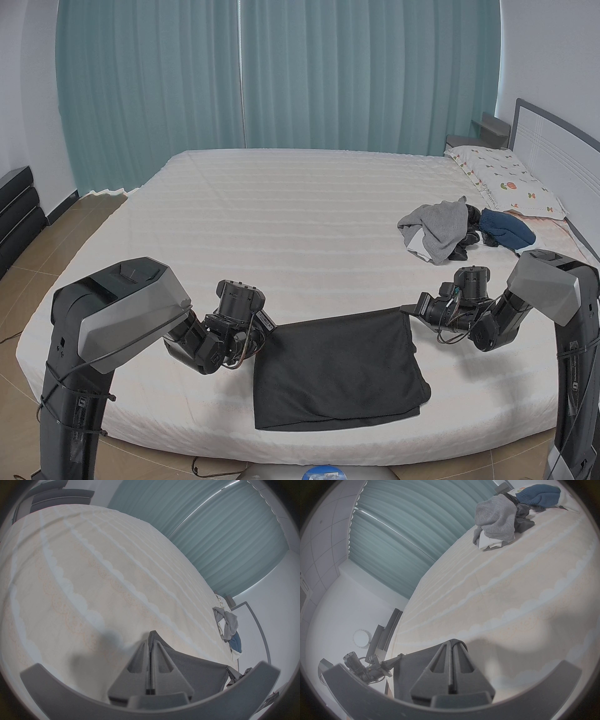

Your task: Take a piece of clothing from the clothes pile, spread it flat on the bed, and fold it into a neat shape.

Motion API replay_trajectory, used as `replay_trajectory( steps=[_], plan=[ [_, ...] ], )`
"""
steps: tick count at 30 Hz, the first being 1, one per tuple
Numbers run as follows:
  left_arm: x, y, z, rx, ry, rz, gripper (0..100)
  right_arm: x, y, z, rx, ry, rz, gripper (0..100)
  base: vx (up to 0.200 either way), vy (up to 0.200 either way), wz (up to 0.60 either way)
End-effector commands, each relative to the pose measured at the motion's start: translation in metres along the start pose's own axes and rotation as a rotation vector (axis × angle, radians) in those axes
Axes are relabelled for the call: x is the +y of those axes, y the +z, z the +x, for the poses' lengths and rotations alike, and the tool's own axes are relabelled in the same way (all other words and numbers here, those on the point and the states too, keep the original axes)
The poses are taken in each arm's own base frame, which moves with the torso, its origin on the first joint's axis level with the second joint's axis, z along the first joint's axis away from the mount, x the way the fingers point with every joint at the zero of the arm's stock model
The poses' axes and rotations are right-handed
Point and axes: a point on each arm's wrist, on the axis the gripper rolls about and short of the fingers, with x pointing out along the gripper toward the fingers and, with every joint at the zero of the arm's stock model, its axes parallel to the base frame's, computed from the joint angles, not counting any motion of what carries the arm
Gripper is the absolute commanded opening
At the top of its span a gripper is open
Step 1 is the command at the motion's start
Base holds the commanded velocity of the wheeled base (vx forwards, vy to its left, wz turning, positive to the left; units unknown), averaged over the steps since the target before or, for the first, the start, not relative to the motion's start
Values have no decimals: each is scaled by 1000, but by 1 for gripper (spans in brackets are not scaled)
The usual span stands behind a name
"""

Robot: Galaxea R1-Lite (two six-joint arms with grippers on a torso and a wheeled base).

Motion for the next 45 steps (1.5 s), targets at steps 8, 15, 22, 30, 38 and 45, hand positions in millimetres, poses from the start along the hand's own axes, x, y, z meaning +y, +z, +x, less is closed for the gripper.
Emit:
replay_trajectory(
  steps=[8, 15, 22, 30, 38, 45],
  plan=[
    [-1, -1, 0, 4, -1, 3, 100, 0, -4, 3, 17, -2, 2, 100, 0, 0, 0],
    [1, 0, 0, 4, 1, -3, 100, 5, -6, 0, 19, 5, -1, 100, 0, 0, 0],
    [10, 1, -25, 71, -5, -6, 100, 9, 3, -13, -4, 6, 38, 100, 0, 0, 0],
    [28, -15, -57, 156, -139, 69, 100, 9, 4, -15, -5, 3, 76, 100, 0, 0, 0],
    [29, -29, -61, 190, -140, 151, 100, 9, 3, -15, -2, 4, 77, 100, 0, 0, 0],
    [29, -37, -60, 205, -141, 184, 100, 10, 1, -14, 3, 6, 76, 100, 0, 0, 0]
  ],
)
